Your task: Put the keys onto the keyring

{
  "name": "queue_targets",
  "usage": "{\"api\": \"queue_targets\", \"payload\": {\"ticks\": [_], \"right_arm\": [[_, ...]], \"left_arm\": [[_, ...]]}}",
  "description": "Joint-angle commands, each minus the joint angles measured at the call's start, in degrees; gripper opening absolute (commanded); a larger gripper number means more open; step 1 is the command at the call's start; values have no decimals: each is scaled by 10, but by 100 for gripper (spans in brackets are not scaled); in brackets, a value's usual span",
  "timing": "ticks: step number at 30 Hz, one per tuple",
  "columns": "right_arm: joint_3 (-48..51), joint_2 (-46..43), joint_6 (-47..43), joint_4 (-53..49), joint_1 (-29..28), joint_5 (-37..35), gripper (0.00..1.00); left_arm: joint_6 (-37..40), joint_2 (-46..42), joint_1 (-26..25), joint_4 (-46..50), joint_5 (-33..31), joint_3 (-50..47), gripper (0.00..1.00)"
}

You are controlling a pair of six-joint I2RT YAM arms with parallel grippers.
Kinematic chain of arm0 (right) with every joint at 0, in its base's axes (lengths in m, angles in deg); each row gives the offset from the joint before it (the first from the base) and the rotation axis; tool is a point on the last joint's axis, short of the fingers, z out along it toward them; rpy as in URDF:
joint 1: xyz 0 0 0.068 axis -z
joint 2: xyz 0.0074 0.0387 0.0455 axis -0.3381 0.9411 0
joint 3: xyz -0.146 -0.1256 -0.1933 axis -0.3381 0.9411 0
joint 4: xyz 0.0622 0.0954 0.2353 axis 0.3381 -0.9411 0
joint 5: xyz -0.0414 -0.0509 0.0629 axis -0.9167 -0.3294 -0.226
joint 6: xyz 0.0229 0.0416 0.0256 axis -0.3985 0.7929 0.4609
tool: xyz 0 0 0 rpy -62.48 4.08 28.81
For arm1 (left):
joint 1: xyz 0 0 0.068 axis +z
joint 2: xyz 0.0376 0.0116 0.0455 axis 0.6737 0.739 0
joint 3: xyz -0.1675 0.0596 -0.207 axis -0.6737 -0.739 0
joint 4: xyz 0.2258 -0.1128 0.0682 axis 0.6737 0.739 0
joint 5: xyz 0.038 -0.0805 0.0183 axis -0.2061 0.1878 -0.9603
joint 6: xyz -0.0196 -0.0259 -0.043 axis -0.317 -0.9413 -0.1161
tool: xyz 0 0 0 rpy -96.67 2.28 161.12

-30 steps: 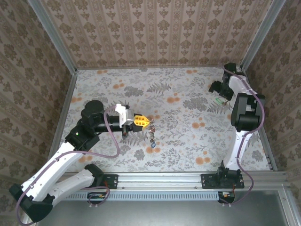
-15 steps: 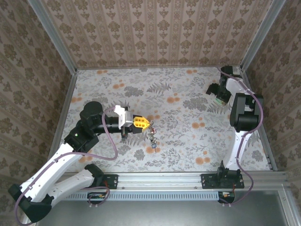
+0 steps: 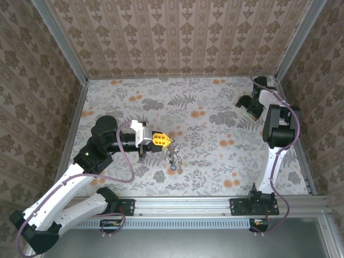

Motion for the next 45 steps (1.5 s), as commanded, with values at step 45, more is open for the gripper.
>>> {"api": "queue_targets", "payload": {"ticks": [45], "right_arm": [[6, -27, -162, -89, -34, -41, 70]], "left_arm": [[32, -12, -21, 28, -18, 14, 0]]}}
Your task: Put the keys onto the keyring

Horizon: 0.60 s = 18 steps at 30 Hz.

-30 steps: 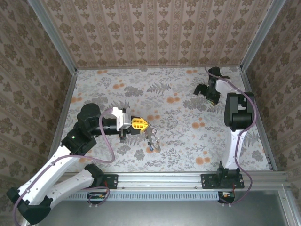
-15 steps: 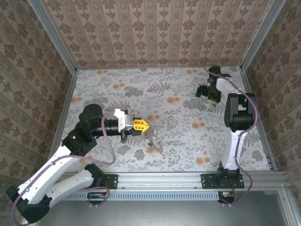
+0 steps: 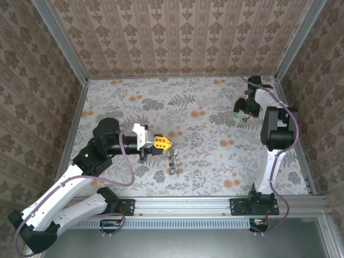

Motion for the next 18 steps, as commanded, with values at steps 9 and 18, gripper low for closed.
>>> {"api": "queue_targets", "payload": {"ticks": [9, 18], "right_arm": [[2, 11, -28, -25, 15, 22, 53], [13, 21, -27, -24, 23, 39, 49]], "left_arm": [[10, 3, 0, -9, 11, 16, 0], [11, 0, -2, -8, 12, 16, 0]]}}
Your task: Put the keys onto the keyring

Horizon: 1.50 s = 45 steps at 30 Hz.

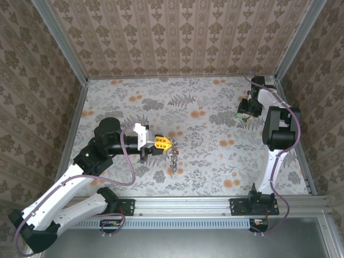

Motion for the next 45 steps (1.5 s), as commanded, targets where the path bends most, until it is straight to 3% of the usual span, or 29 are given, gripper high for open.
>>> {"api": "queue_targets", "payload": {"ticks": [1, 19, 37, 42, 45], "right_arm": [[10, 22, -6, -22, 3, 18, 46], [18, 28, -11, -21, 6, 30, 30], [81, -22, -10, 14, 4, 37, 31], [98, -39, -9, 21, 4, 37, 44], [107, -45, -9, 25, 5, 36, 44]], "left_arm": [[11, -5, -2, -12, 12, 16, 0], [14, -8, -4, -6, 8, 17, 0], [16, -7, -9, -3, 5, 19, 0], [17, -5, -12, -2, 4, 19, 0], [16, -3, -13, -2, 5, 20, 0]]}}
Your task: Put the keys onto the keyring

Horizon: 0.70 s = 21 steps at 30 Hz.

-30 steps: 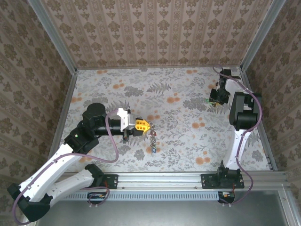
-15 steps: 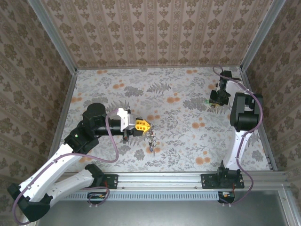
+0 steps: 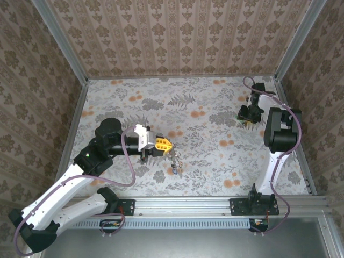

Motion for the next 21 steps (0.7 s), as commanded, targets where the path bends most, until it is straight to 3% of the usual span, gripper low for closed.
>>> {"api": "queue_targets", "payload": {"ticks": [1, 8, 13, 21], "right_arm": [[18, -14, 2, -9, -1, 8, 42], [27, -20, 2, -3, -2, 12, 30], [35, -32, 3, -1, -5, 13, 40], [65, -56, 4, 11, -9, 3, 41]], "left_arm": [[12, -2, -5, -10, 5, 19, 0], [14, -2, -7, -8, 5, 20, 0], [13, -1, -7, -9, 5, 20, 0], [10, -1, -7, -10, 7, 21, 0]]}}
